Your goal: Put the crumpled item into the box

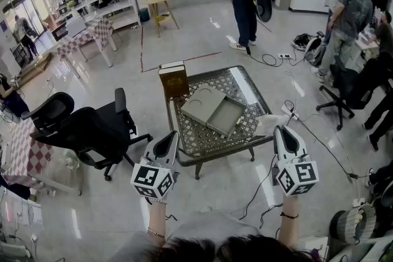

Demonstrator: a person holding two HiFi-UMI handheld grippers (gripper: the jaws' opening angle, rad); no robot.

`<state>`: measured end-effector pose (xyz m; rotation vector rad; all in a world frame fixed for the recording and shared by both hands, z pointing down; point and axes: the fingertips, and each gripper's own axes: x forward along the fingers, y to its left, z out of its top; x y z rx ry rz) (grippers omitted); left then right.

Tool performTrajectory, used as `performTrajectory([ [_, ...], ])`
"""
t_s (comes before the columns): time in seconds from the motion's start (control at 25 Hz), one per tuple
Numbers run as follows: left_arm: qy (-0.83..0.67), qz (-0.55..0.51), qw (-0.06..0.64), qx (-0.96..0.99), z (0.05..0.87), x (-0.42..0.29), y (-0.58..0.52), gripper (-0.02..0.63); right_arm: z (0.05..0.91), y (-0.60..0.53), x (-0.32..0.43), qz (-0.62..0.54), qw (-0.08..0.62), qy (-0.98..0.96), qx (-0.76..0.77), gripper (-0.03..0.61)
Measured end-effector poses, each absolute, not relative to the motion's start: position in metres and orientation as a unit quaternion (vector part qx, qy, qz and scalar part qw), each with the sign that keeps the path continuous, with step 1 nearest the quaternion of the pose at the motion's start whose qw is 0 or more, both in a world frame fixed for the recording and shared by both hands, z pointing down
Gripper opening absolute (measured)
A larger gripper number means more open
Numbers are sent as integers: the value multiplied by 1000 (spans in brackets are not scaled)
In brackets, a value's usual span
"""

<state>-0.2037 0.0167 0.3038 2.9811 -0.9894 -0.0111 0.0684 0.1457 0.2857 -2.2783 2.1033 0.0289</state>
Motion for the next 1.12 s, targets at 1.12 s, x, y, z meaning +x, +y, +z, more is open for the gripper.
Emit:
performTrajectory([
  [1.12,-281,18,22,959,329,-138,11,17,313,128,106,-25,23,689,-724,52],
])
